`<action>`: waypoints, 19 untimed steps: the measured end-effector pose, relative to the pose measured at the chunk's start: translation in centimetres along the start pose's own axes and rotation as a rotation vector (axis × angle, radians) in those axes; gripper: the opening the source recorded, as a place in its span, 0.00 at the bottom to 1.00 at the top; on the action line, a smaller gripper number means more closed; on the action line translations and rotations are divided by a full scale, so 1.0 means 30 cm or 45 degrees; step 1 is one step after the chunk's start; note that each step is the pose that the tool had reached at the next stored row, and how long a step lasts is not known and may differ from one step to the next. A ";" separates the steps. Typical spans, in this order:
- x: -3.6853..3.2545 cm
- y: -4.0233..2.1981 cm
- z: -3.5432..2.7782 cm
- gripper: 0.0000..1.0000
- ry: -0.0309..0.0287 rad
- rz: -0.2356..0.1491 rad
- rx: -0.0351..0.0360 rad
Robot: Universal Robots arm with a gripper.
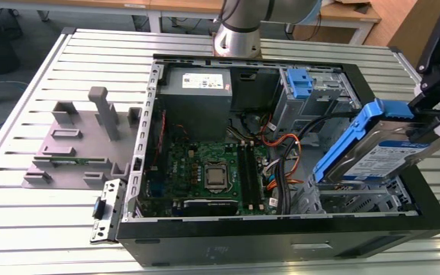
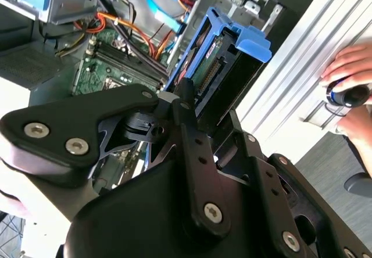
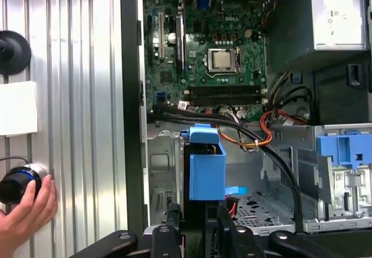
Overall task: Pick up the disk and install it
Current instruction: 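Pick up the disk, then insert the disk into the insertion slot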
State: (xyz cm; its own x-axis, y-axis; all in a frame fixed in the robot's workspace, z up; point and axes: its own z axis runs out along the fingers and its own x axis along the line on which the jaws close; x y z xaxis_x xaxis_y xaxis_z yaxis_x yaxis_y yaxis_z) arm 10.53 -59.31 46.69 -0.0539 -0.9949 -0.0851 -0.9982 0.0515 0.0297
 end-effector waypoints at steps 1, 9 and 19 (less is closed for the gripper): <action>0.000 -0.008 0.002 0.35 -0.0001 -0.001 -0.0001; -0.001 -0.020 0.019 0.35 0.0013 -0.046 -0.0039; -0.013 -0.024 0.035 0.35 0.0014 -0.056 -0.0048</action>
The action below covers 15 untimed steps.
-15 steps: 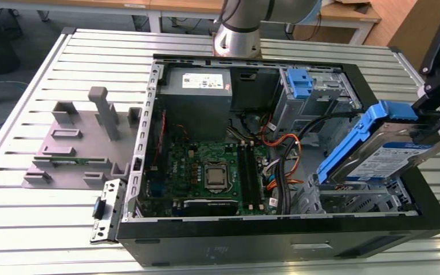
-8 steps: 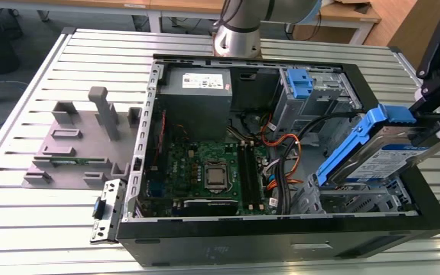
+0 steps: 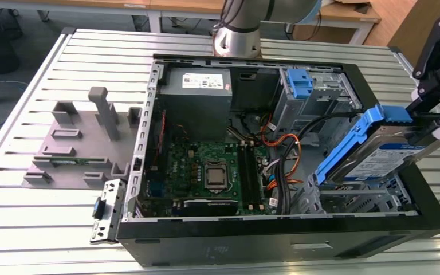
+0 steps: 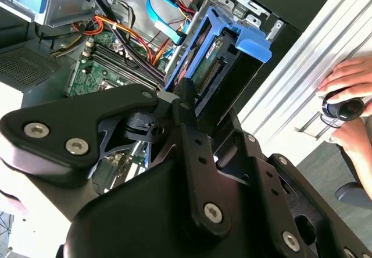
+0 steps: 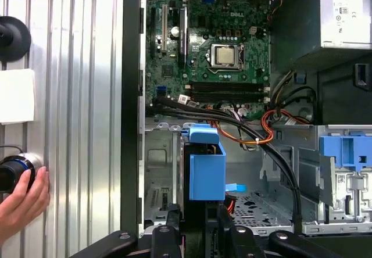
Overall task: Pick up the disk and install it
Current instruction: 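Insert the disk into the insertion slot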
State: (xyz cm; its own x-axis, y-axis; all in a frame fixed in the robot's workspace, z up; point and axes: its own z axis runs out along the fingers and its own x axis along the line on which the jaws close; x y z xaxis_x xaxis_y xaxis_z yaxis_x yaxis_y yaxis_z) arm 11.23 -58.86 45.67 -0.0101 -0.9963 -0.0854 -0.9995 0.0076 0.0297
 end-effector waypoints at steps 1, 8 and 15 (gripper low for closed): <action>0.000 0.000 0.002 0.35 0.0001 0.000 0.0000; 0.000 -0.006 0.004 0.35 0.0006 0.000 0.0000; 0.000 -0.006 0.013 0.35 0.0003 0.000 0.0000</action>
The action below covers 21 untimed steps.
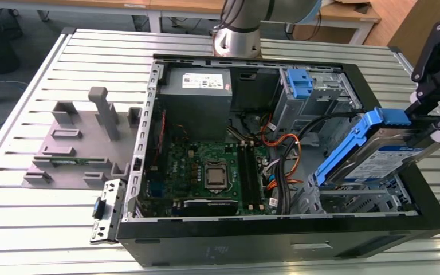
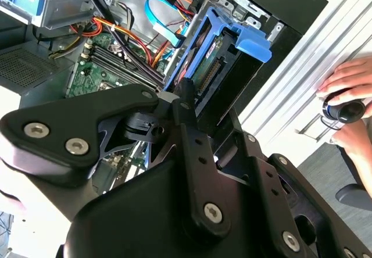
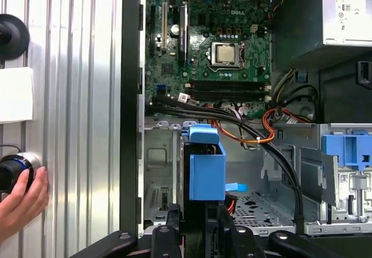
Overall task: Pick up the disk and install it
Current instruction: 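Insert the disk into the insertion slot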
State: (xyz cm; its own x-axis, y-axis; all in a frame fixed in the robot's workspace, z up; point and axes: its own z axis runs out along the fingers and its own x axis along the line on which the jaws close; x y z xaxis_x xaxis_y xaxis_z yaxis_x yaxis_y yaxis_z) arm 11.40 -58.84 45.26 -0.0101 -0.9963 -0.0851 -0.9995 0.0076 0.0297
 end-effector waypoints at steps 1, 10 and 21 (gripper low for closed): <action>-0.002 0.000 0.001 0.35 -0.0001 0.000 0.0000; -0.007 -0.002 0.006 0.35 0.0002 0.005 0.0004; -0.006 -0.003 0.015 0.35 -0.0008 0.026 0.0028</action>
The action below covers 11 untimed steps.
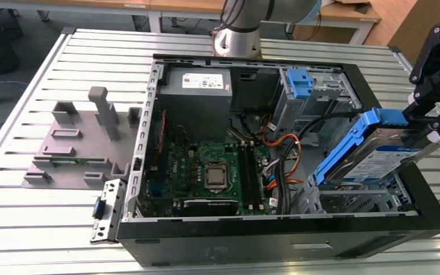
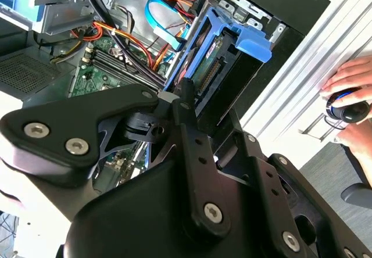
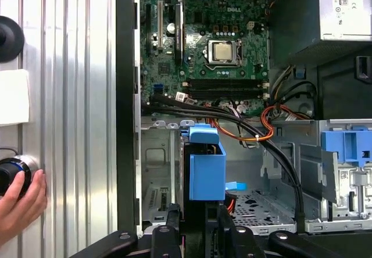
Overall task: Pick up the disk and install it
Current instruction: 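Insert the disk into the insertion slot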
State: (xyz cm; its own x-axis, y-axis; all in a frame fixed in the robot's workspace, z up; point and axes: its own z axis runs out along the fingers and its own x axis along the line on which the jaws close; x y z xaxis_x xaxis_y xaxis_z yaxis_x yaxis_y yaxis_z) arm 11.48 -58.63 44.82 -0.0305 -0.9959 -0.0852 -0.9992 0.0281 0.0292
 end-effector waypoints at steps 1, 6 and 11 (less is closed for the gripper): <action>0.000 0.000 0.004 0.35 0.0002 0.000 0.0004; 0.003 0.000 0.028 0.35 0.0001 0.000 0.0027; 0.006 0.001 0.059 0.35 -0.0001 0.000 0.0029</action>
State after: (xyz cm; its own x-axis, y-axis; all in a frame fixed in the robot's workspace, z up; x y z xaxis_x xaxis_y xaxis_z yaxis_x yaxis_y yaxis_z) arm 11.41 -58.65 43.05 -0.0303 -0.9959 -0.0852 -0.9992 0.0281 0.0270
